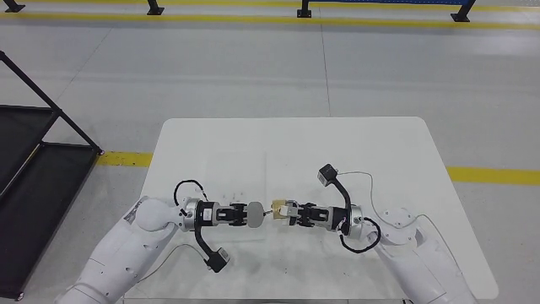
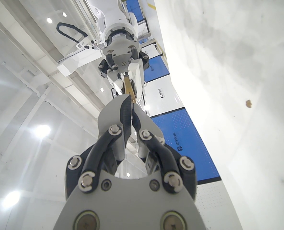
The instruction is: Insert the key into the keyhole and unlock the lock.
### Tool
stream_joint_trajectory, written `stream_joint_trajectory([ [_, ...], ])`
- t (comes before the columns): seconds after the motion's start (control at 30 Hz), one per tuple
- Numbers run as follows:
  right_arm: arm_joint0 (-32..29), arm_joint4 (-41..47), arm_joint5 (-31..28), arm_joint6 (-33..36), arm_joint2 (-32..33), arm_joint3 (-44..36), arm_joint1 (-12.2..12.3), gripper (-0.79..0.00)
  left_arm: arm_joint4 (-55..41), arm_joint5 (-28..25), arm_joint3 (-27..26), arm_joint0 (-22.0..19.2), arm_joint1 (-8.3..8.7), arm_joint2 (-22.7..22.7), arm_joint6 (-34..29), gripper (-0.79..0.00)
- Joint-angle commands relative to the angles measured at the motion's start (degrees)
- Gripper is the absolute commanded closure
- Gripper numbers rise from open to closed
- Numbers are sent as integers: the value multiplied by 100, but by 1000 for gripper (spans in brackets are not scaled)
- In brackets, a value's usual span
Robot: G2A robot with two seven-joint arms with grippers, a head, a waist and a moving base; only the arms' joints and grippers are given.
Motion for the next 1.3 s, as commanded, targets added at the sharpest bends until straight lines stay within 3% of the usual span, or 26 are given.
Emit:
stream_joint_trajectory([
  [0.0, 6, -10, -7, 21, -1, 3, 3, 0, -23, -7, 9, -11, 4, -3, -3, 0],
  [1.27, 129, -88, -240, 372, -129, -2, 36, 0, -479, -156, 326, -363, 5, 369, 369, 0],
])
